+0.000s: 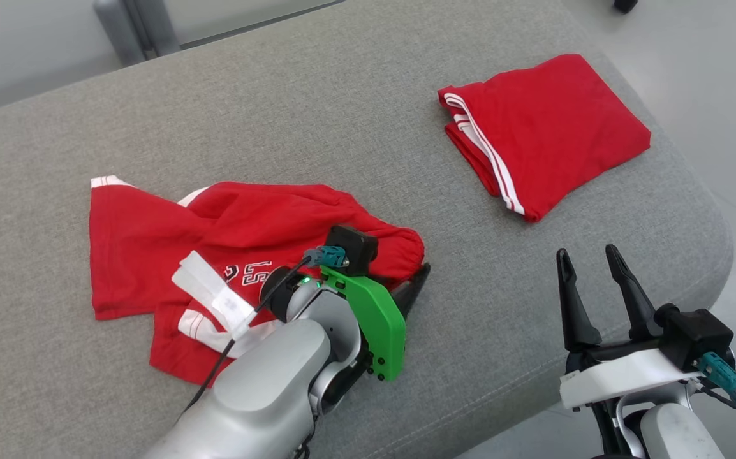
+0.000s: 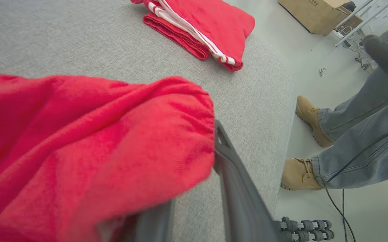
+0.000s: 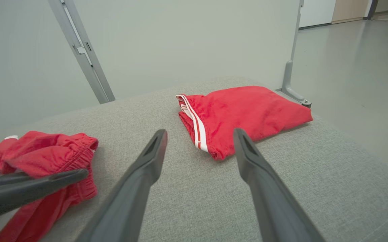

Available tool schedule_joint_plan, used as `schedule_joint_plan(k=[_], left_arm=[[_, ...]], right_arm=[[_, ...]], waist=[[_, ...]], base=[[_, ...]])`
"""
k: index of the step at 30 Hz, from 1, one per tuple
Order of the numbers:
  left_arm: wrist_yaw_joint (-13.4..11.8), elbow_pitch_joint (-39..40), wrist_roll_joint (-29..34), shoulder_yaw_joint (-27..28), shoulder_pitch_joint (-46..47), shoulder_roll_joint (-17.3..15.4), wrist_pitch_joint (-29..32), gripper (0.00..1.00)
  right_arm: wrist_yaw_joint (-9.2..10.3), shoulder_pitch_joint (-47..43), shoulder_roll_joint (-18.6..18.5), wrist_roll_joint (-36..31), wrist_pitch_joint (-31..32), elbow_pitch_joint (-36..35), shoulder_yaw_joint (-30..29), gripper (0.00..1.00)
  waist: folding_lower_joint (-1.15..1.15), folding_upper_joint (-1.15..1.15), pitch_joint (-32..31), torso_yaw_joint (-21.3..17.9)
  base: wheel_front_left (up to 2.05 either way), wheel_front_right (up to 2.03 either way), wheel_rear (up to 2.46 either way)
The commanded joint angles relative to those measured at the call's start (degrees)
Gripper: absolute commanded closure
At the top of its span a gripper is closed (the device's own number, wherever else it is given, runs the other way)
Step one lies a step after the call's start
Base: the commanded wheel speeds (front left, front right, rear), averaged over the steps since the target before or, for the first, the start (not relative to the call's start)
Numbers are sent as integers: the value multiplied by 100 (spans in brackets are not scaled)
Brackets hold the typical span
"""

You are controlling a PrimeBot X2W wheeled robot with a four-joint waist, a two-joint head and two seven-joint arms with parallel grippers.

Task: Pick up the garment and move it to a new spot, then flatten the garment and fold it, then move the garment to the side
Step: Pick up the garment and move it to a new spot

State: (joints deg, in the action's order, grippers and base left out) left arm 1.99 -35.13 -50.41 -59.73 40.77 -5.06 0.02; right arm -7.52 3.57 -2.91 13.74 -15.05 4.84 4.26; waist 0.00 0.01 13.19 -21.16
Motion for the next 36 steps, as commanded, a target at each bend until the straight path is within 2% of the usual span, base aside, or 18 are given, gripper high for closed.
schedule_joint_plan(k=[1,4,7,9,11,12,13,18,21,23,27,30,34,36], left_arm=[[3,-46,-114,1,-76,13,77,0],[13,129,-272,-14,-133,105,274,0],[102,740,-350,-133,-222,137,412,0],[16,1269,-267,-214,-334,-56,424,0],[-186,1871,-142,-207,-479,-300,348,0],[-419,2518,-109,-161,-669,-527,340,0],[-566,2811,-54,-107,-751,-694,300,0],[-1329,3722,28,319,-1336,-1523,-20,0],[-1658,3891,73,602,-1707,-1895,-359,0],[-1756,3886,318,614,-1895,-2232,-567,0],[-1978,3731,320,843,-2420,-2576,-1099,0],[-2046,3518,326,1043,-2810,-2712,-1377,0],[-1951,3257,374,1335,-3181,-2754,-1498,0],[-1885,3092,589,1598,-3383,-2751,-1527,0]], right_arm=[[7,-53,-1,-66,-14,6,-18,0],[7,-111,-6,-199,-14,4,-109,0],[7,-159,-4,-296,-14,-52,-229,0],[6,-212,-1,-376,-14,-79,-227,0],[8,-289,-12,-444,-14,-119,-302,0],[7,-347,-7,-499,-14,-176,-345,0],[7,-380,-6,-522,-14,-199,-360,0],[7,-547,-11,-666,-14,-280,-408,0],[7,-654,-11,-766,-14,-280,-528,0],[7,-744,-9,-836,-14,-274,-563,0],[7,-866,-11,-895,-14,-259,-640,0],[7,-993,-6,-931,-14,-196,-673,0],[7,-1072,-10,-974,-14,-106,-705,0],[7,-1127,-10,-995,-14,-51,-737,0]], waist=[[0,-1,-75,193],[0,-1,-161,447],[0,-1,-244,752],[0,-1,-316,946],[0,-1,-428,1175],[0,-1,-529,1403],[0,-1,-590,1513],[0,-1,-893,1996],[0,-1,-1097,2244],[0,-1,-1223,2368],[0,-1,-1359,2545],[0,-1,-1421,2643],[0,-1,-1481,2693],[0,-1,-1521,2714]], base=[[0,0,0],[0,0,0],[0,0,0],[0,0,0],[0,0,0],[0,0,0],[0,0,0],[0,0,0],[0,0,0],[0,0,0],[0,0,0],[0,0,0],[0,0,0],[0,0,0]])
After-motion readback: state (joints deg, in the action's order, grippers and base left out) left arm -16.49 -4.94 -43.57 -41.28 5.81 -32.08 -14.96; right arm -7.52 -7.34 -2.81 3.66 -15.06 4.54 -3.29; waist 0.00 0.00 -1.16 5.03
